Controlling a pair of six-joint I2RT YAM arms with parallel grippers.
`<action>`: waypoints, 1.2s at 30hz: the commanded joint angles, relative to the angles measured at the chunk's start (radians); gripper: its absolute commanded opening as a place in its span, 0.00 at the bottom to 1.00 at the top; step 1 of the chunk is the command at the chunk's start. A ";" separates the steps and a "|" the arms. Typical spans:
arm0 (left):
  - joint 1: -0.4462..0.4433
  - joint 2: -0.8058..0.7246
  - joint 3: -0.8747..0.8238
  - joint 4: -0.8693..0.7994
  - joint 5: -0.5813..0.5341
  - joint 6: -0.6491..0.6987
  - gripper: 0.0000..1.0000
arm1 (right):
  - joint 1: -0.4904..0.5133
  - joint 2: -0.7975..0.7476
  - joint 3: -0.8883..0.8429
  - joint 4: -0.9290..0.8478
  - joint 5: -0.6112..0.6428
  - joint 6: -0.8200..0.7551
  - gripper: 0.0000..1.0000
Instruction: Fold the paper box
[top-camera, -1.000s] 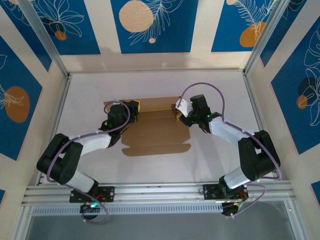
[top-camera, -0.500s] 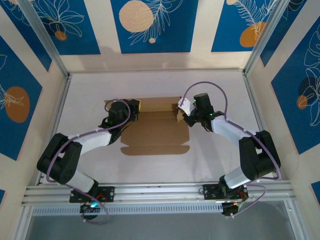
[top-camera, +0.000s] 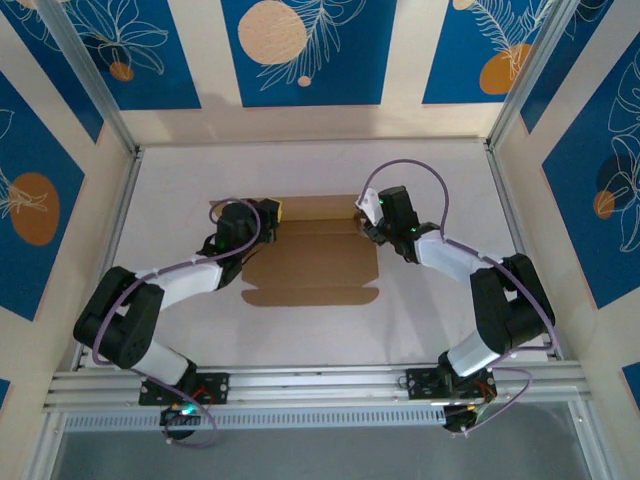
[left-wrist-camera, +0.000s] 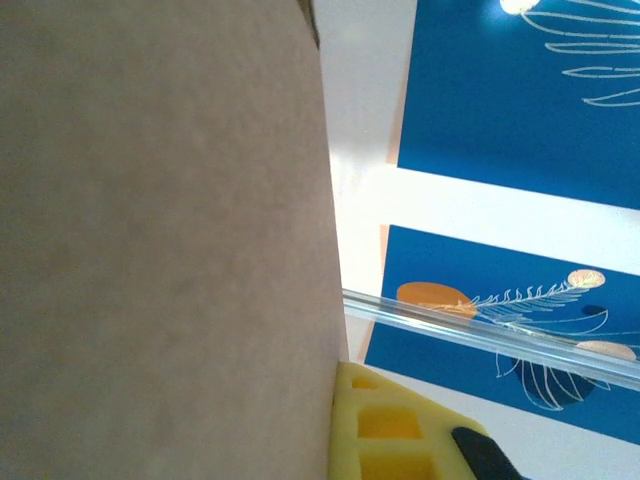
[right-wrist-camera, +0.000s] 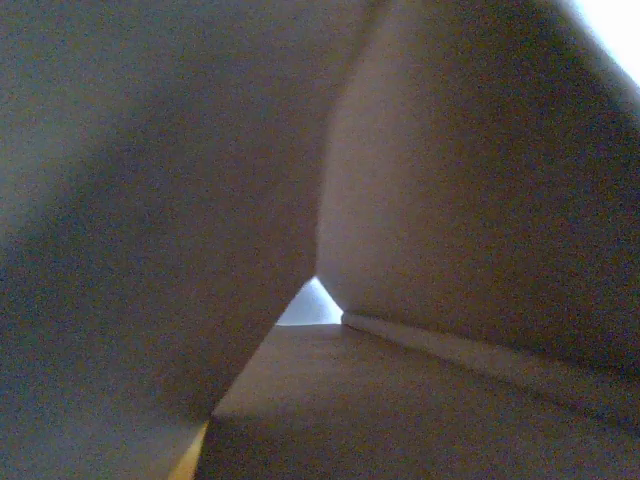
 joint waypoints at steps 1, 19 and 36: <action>-0.022 0.021 -0.018 -0.059 0.146 0.015 0.00 | -0.012 0.008 0.041 0.116 0.058 -0.003 0.35; 0.007 0.078 0.125 -0.298 0.073 0.074 0.00 | -0.043 -0.240 -0.064 -0.106 -0.649 -0.034 0.36; 0.028 0.107 0.238 -0.468 0.099 0.252 0.00 | -0.369 -0.315 -0.028 0.034 -0.547 0.215 0.33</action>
